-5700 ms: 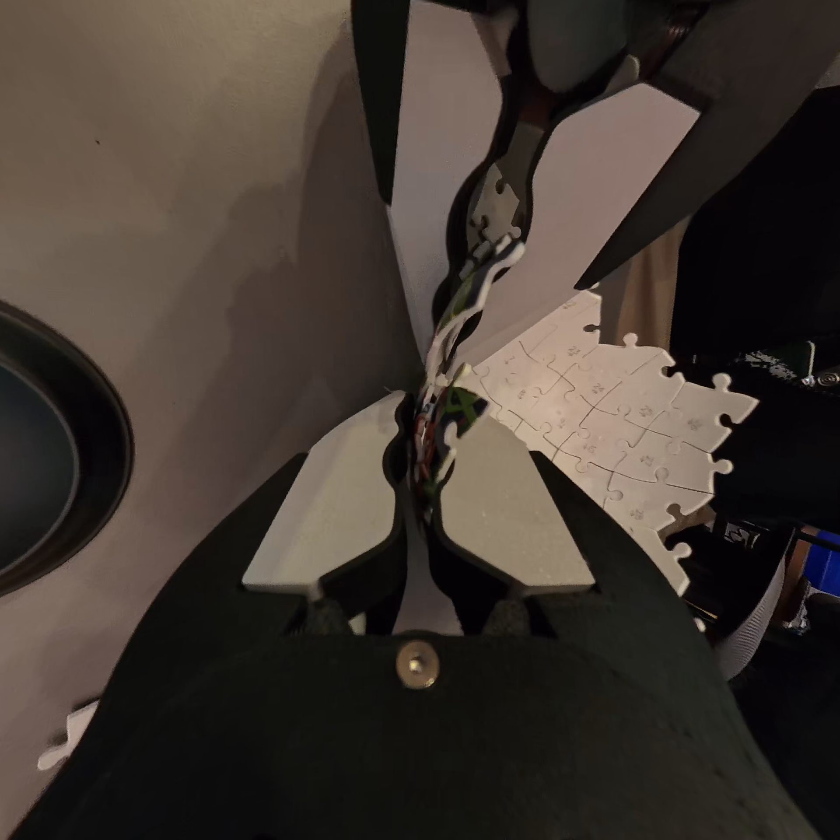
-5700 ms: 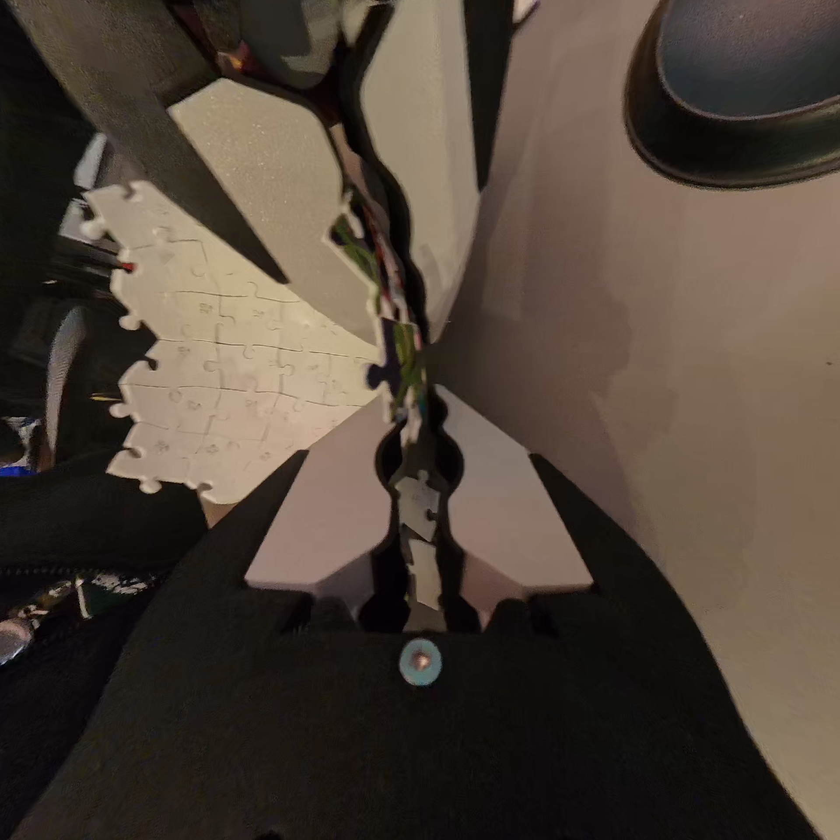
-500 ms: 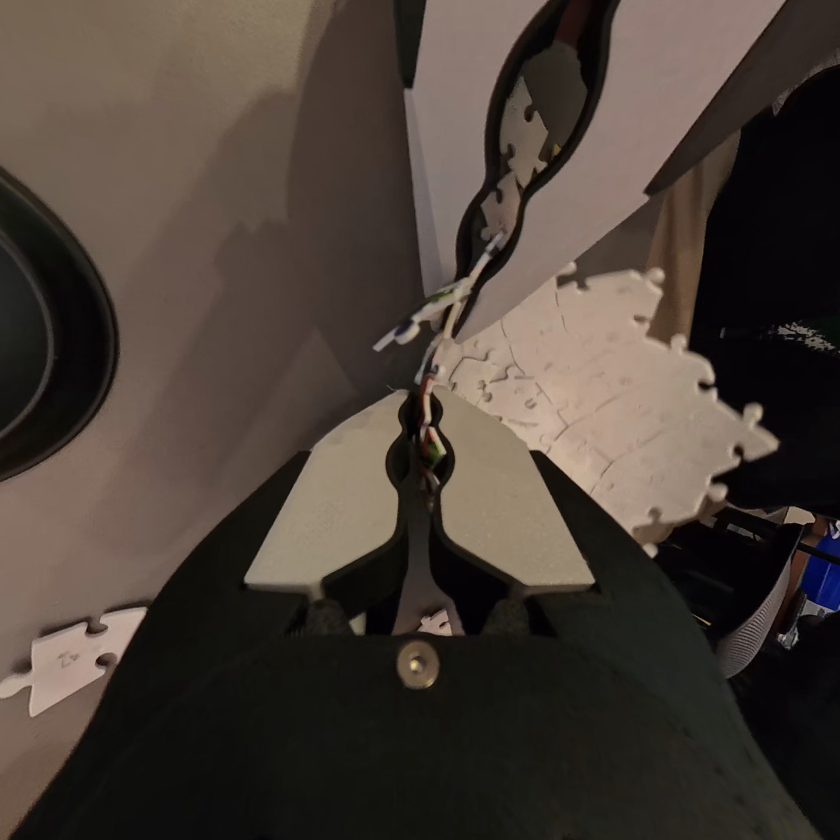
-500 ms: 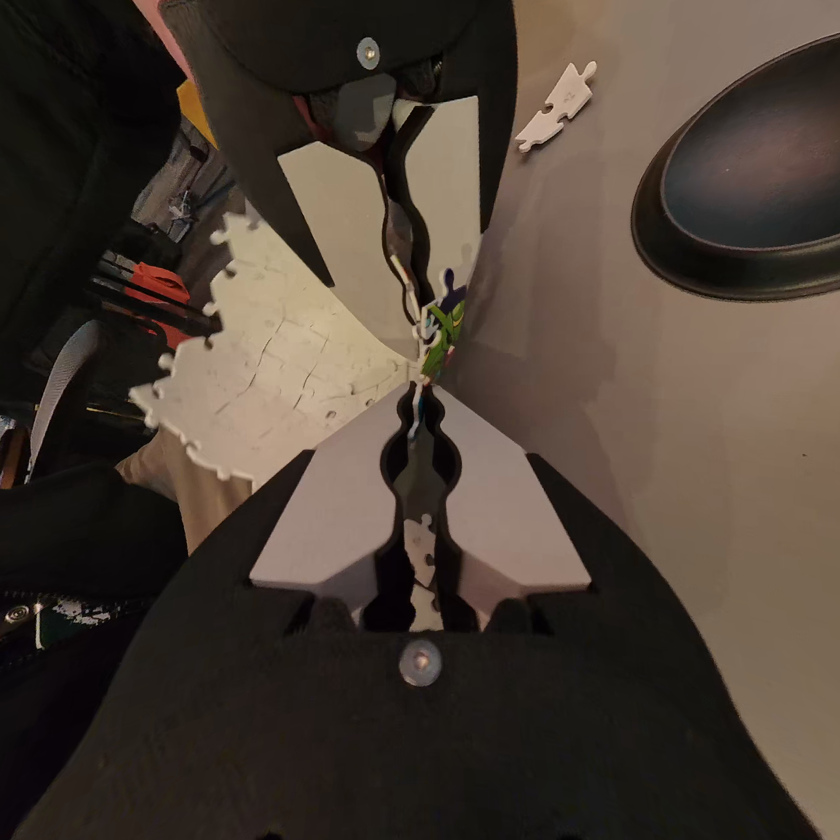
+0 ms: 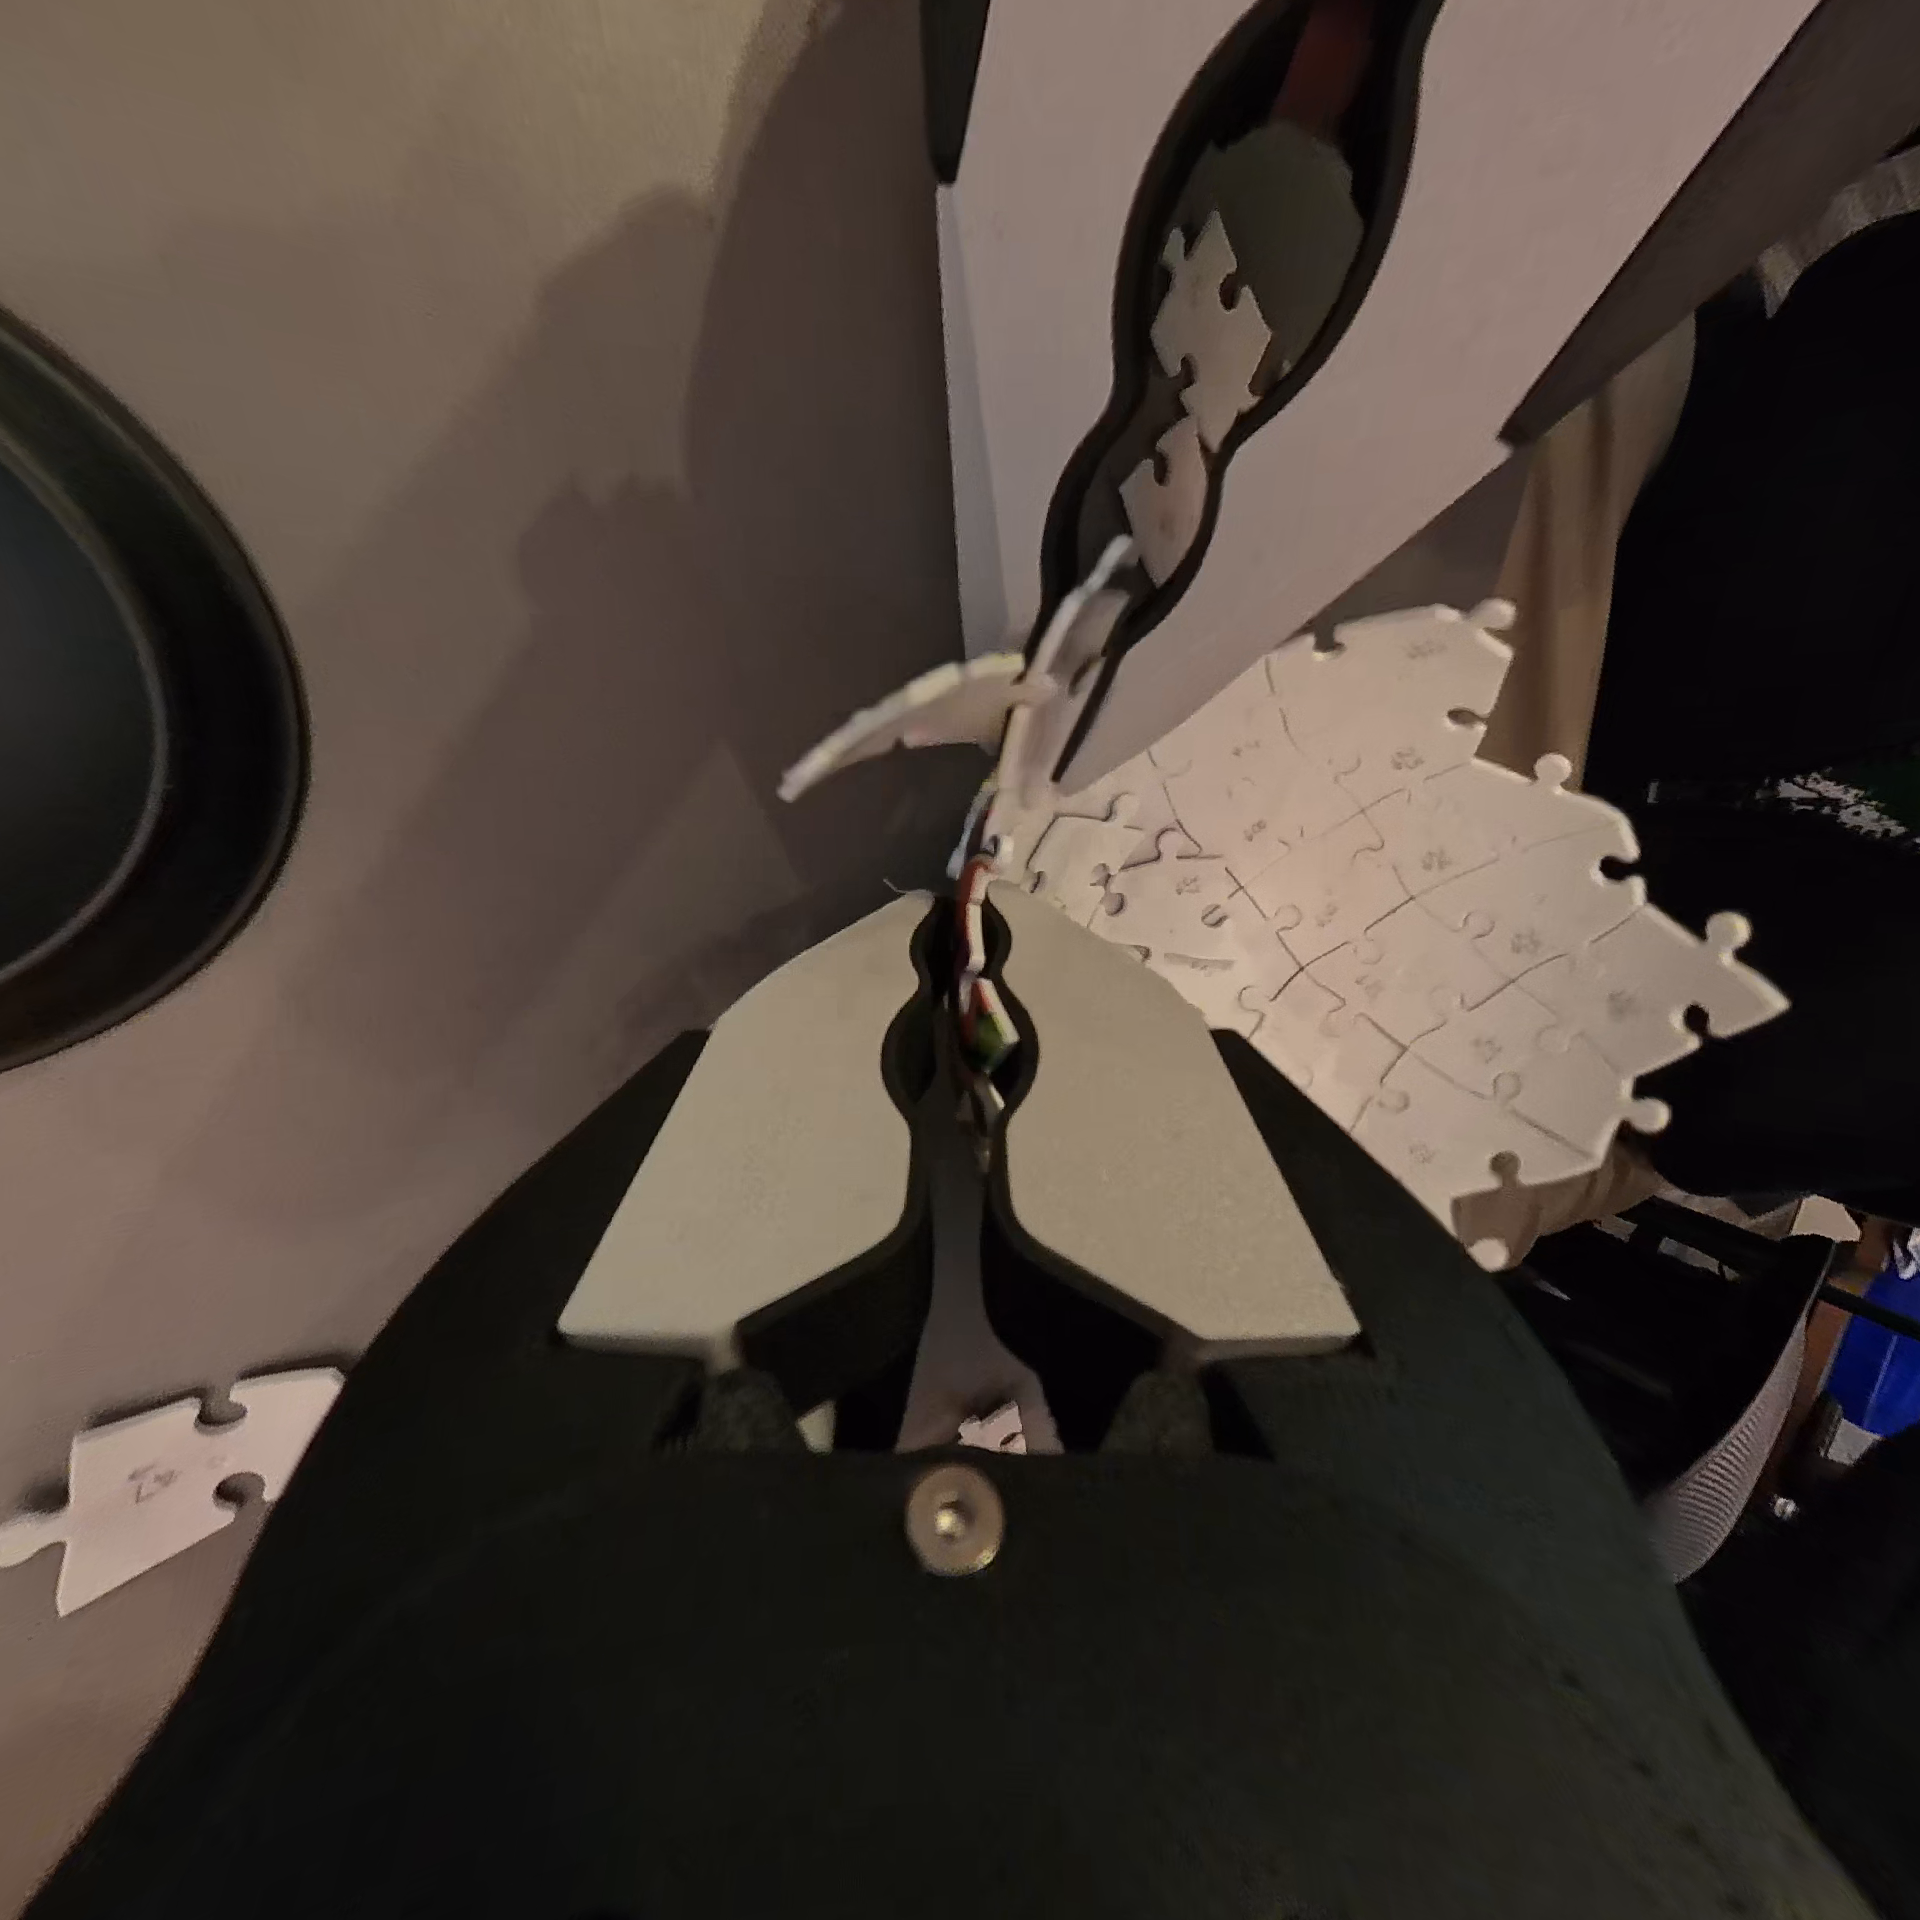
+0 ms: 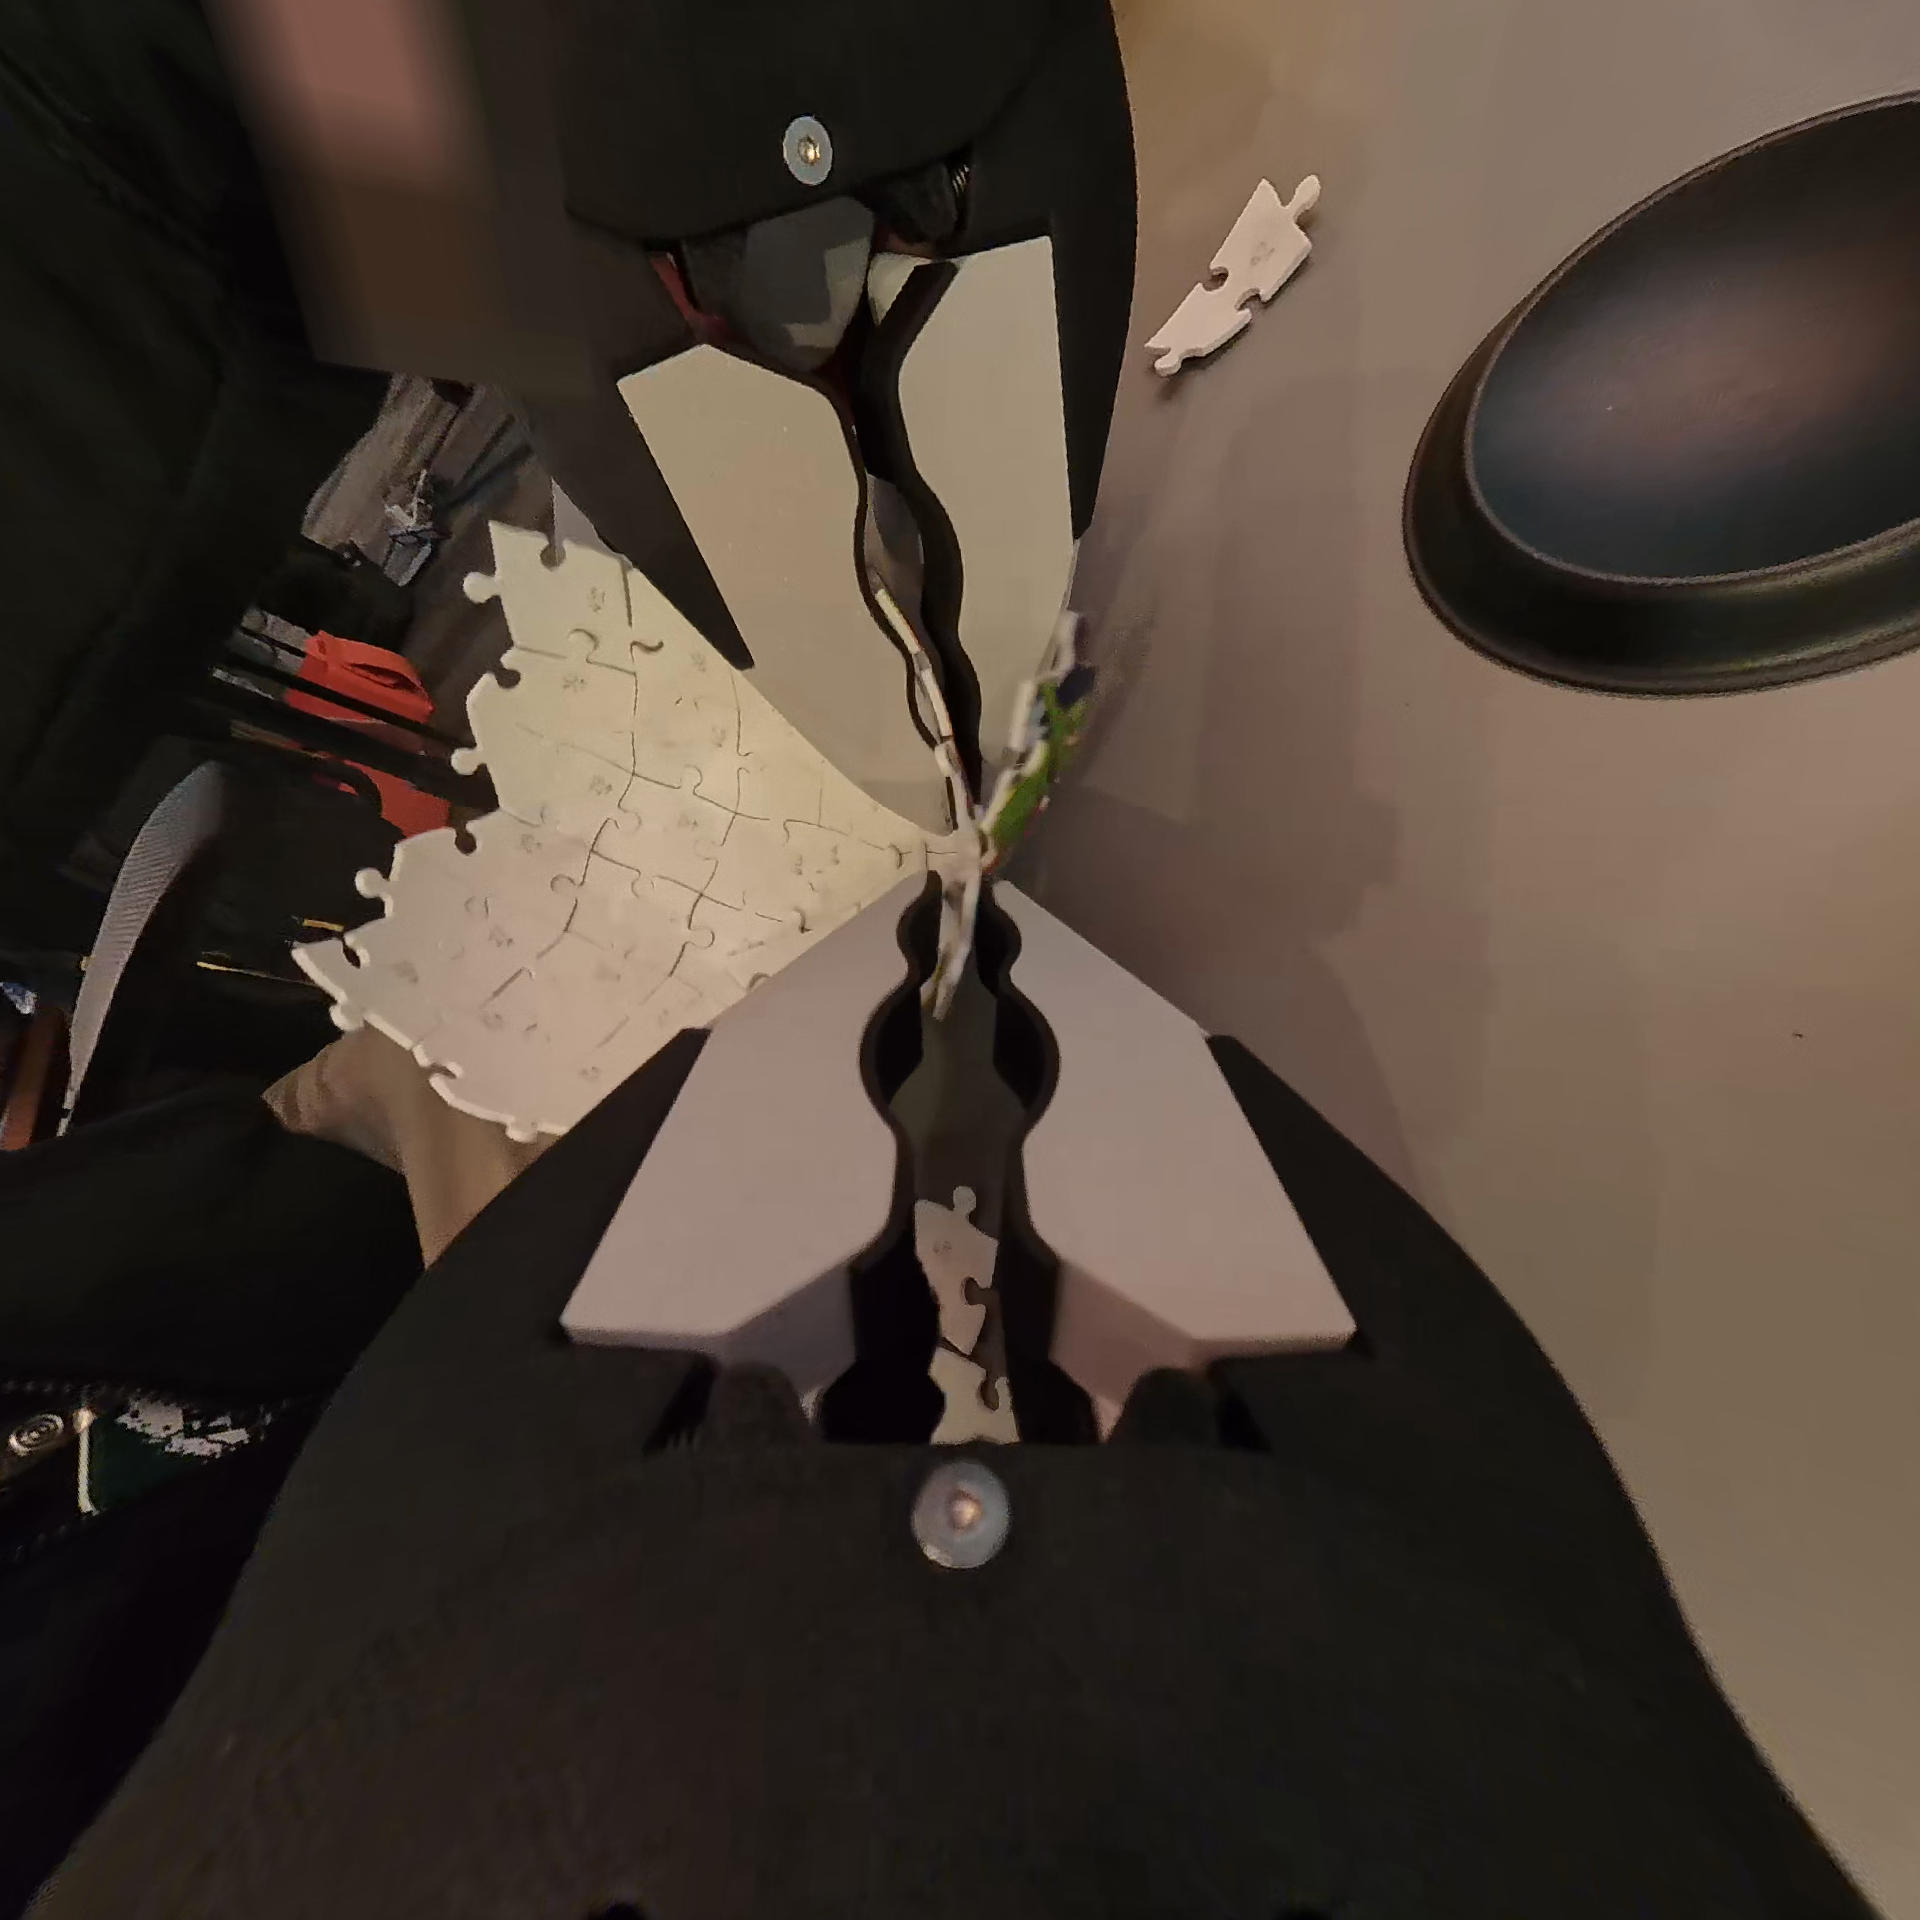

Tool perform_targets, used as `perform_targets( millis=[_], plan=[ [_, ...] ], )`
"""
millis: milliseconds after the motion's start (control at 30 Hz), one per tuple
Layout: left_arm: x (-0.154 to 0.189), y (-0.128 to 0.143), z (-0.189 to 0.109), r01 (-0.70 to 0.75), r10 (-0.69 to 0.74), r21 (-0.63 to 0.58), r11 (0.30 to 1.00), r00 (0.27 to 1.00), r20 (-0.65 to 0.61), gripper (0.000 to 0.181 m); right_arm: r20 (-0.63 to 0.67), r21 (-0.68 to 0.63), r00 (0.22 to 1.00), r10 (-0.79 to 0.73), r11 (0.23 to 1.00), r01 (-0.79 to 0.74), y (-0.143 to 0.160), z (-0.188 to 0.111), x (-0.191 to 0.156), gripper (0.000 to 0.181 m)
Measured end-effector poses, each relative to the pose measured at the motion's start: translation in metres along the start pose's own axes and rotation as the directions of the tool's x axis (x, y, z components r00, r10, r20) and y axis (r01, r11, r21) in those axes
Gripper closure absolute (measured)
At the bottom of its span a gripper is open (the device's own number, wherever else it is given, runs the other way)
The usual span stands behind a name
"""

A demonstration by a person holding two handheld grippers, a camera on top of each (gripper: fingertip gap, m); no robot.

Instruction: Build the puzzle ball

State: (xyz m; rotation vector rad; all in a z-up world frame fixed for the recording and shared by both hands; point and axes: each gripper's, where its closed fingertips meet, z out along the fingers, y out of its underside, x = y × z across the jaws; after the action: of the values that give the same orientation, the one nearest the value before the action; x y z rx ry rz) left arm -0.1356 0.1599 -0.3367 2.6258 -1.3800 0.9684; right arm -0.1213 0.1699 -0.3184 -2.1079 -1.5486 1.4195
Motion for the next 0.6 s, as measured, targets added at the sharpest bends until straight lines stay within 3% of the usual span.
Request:
perform_targets(
  millis=[600],
  plan=[
    [0.002,-0.005,0.001,0.017,-0.017,0.0,1.0,1.0,0.005,0.178,-0.043,-0.037,0.999,-0.024,0.999,0.022,0.001,-0.024,0.0,0.181]
  ],
)
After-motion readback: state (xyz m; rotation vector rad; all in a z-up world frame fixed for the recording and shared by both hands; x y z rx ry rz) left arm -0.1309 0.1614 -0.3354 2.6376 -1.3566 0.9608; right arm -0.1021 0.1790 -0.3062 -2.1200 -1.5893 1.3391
